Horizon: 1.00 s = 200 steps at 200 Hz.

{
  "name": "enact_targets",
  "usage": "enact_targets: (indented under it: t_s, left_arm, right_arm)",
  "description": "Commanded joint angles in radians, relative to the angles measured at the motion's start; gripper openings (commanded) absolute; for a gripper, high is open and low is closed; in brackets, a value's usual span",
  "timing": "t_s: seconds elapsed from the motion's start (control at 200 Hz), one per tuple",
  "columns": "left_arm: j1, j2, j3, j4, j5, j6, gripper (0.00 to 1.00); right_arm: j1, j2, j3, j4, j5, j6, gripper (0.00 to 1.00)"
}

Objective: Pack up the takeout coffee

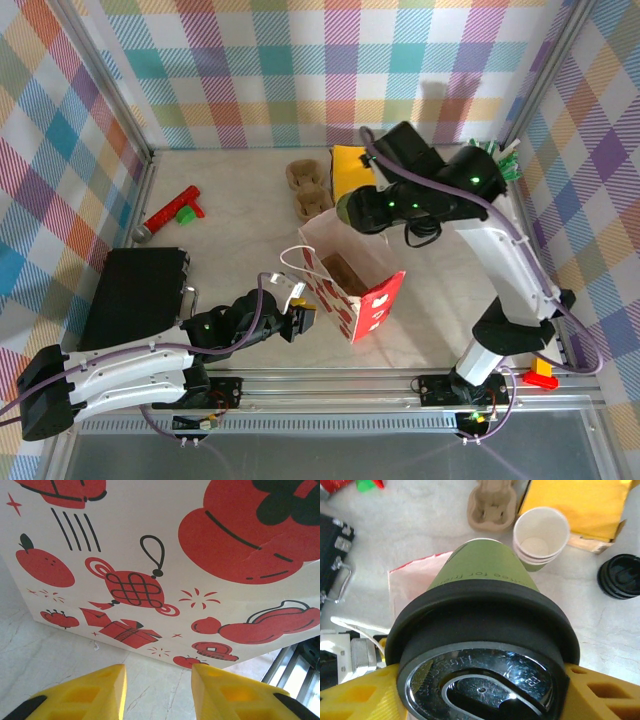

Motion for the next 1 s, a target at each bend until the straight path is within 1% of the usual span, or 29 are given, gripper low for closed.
enact_targets:
  t_s: [0.0, 0.05, 0.275, 0.365, 0.49, 0.54, 0.63, 0.735, 0.83, 0.995]
  left_arm:
    - [0.013, 0.009, 0.018, 0.011, 0.009, -0.007, 0.39]
    - [0.014, 0.01, 0.017, 0.014, 0.01, -0.008, 0.39]
    - [0.014, 0.012, 0.015, 0.011, 0.009, -0.009, 0.39]
    - [0.014, 0.013, 0.016, 0.011, 0.008, -0.008, 0.39]
    - [0.014, 0.022, 0.02, 0.018, 0.011, -0.007, 0.39]
    - [0.014, 0.031, 0.022, 0.02, 0.012, -0.006, 0.39]
    - [0.014, 0.048, 0.027, 0.023, 0.018, -0.005, 0.39]
    - [0.014, 0.063, 0.034, 0.027, 0.023, -0.003, 0.38]
    - [0.014, 0.076, 0.04, 0.027, 0.026, -0.002, 0.38]
    - [0.014, 0.078, 0.044, 0.027, 0.031, 0.0, 0.38]
  right_arm:
    - [-0.054, -0.051, 0.031, -0.162, -0.007, -0.023, 0.47]
    - [-0.097, -0.068, 0.024, -0.175, 0.01, -0.024, 0.48]
    - [-0.303, -0.182, -0.136, -0.169, 0.009, -0.05, 0.47]
    - [-0.377, -0.215, -0.259, -0.154, -0.016, -0.061, 0.47]
    - [-0.447, -0.277, -0.502, -0.074, -0.083, -0.061, 0.47]
    - [-0.465, -0.291, -0.608, -0.041, -0.122, -0.062, 0.47]
    - [-0.478, -0.295, -0.777, 0.016, -0.152, -0.06, 0.47]
    - [-0.499, -0.278, -0.929, 0.084, -0.185, -0.066, 0.47]
    - [-0.526, -0.263, -1.018, 0.149, -0.217, -0.08, 0.47]
    - [-0.572, -0.242, -1.102, 0.243, -0.244, -0.103, 0.47]
